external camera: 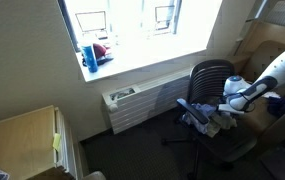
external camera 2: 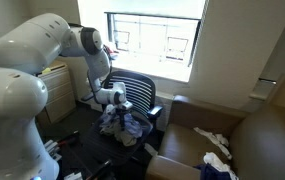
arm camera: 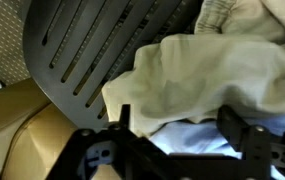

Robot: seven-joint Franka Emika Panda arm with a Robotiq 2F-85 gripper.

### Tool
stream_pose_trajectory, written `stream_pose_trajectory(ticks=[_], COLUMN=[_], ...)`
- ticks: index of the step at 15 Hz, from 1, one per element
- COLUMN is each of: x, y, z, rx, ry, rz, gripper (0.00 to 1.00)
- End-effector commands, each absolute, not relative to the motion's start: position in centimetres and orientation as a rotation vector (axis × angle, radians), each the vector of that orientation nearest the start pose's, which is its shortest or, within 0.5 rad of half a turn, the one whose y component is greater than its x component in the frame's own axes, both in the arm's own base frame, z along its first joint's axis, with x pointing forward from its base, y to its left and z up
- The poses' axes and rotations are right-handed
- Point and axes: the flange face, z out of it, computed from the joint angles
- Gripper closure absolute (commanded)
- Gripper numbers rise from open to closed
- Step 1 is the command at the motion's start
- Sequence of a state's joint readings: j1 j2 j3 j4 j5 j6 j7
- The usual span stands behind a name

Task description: Move the brown clothing from the black chair to the brown chair

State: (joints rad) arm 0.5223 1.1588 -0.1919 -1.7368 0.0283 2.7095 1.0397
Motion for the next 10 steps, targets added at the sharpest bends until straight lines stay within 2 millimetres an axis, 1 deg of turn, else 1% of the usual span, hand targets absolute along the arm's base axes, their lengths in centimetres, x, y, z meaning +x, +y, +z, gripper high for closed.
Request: stream_pose_trajectory(ticks=[1,2,3,4,5,6,8,9,10], x=[54.5,54.3,53.9,53.7,53.5,53.7,53.4,53.9,54.1], y=[17.4,17.5,17.6,17.5,17.5,17.4,17.3,17.5,17.8], z=[-8.6,-9.7,-10.4,-11.3,-11.4,-10.3,-10.8,-8.3,-5.9], rx=[-3.21,-3.21,-3.205,-3.205,-3.201,-3.209,-3.212,-3.187,-3.166], ry=[1.061,1.078,1.085,1.118,1.152,1.11,1.117,1.119,1.08], rz=[0.041,0.043,0.038,0.07,0.071,0.054,0.058,0.088,0.107], gripper=[0.0,0.02,0.0,0.0,0.0,0.0,0.0,0.0,0.0])
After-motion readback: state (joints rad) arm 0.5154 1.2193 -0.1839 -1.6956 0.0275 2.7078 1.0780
